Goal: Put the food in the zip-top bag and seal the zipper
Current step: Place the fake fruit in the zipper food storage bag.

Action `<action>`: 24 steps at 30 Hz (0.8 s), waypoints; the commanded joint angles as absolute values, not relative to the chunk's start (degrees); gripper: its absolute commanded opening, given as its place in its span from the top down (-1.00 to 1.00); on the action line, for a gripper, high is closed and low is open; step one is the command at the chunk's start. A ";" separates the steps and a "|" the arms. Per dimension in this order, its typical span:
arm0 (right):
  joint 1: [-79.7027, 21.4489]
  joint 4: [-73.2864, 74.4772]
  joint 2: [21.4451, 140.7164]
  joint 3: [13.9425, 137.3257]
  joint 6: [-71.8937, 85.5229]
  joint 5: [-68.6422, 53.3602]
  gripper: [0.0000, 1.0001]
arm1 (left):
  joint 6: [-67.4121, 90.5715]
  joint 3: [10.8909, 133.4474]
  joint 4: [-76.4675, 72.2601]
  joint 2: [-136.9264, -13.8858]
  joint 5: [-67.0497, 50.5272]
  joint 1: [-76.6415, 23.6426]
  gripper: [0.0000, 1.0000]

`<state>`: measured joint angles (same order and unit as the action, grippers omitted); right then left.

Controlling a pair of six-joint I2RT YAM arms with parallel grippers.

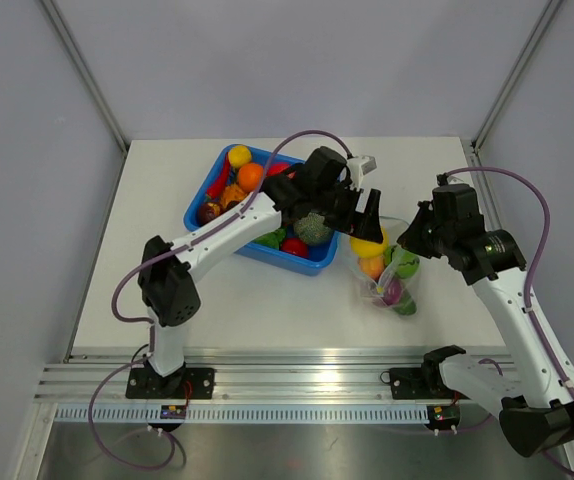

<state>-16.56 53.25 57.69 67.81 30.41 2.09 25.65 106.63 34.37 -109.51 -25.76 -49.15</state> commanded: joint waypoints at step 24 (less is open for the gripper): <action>-16.52 54.31 61.42 73.03 21.89 -6.68 0.91 | 14.33 100.64 44.65 -103.18 -19.86 -43.68 -0.57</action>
